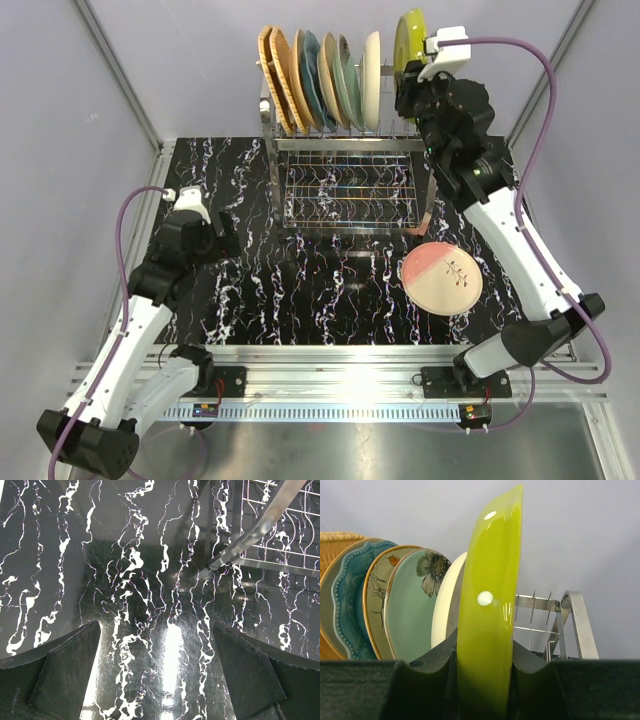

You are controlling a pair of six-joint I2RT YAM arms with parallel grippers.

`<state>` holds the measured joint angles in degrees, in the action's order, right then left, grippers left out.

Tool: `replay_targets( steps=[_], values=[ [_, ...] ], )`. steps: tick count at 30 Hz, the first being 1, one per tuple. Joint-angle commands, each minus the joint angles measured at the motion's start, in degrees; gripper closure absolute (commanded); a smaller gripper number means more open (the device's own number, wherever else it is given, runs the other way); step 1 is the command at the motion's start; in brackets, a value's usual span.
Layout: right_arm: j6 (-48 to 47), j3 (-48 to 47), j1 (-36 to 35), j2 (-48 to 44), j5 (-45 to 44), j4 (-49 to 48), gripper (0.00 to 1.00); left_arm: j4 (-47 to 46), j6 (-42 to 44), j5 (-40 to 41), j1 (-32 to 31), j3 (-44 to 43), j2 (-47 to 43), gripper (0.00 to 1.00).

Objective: Load the plates into the dish rack
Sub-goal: Insert the plate into the dish rack

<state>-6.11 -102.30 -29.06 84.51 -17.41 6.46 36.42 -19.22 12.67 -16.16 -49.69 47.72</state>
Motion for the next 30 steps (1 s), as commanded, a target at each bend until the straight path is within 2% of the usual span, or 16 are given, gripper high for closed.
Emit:
replay_targets(
  steps=[1,9,23,30],
  values=[
    [0.7,-8.5,1.0,1.8,3.1,-7.3,1.0,-2.7,0.9,-1.3,0.3,-0.3,-0.4,0.01],
    [1.6,-12.9,1.8,6.9,2.9,-8.0,1.0,-2.8,1.2,-2.3,0.3,0.0,-0.4,0.01],
    [5.8,-15.3,3.0,12.3,2.7,-8.3,1.0,-2.8,1.5,-3.3,0.3,0.1,-0.5,0.01],
    [8.0,-12.4,3.4,12.7,2.1,-9.1,1.0,-2.8,1.6,-3.5,0.3,0.0,-0.4,0.01]
  ],
)
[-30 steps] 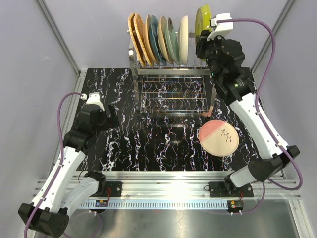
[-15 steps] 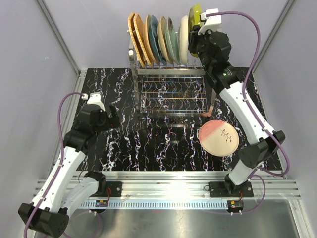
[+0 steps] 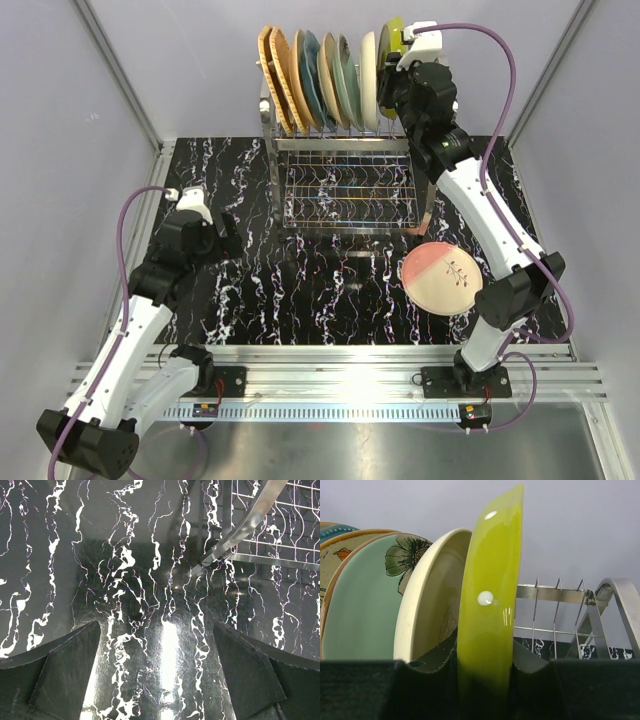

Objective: Load the plates into the dish rack
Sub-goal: Insert the plate into the dish rack

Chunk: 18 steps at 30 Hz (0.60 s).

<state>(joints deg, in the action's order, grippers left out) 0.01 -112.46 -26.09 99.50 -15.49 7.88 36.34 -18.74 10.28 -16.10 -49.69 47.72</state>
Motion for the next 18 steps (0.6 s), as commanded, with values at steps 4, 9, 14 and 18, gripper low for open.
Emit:
replay_targets(
  steps=[4,9,14,18],
  values=[
    [3.2,-1.5,0.5,-2.2,0.8,-10.5,1.0,-2.6,1.1,-1.4,0.3,0.0,-0.4,0.01],
    [3.1,-0.9,0.4,-1.7,0.5,-9.6,1.0,-2.7,1.2,-1.7,0.3,0.1,-0.3,0.01],
    [2.5,1.0,0.4,-1.5,-0.3,-9.5,1.0,-2.7,1.2,-2.2,0.3,0.2,0.4,0.01],
    [2.3,2.3,0.3,-1.3,-1.1,-9.5,1.0,-2.6,1.2,-2.4,0.3,0.0,0.6,0.01]
  ],
)
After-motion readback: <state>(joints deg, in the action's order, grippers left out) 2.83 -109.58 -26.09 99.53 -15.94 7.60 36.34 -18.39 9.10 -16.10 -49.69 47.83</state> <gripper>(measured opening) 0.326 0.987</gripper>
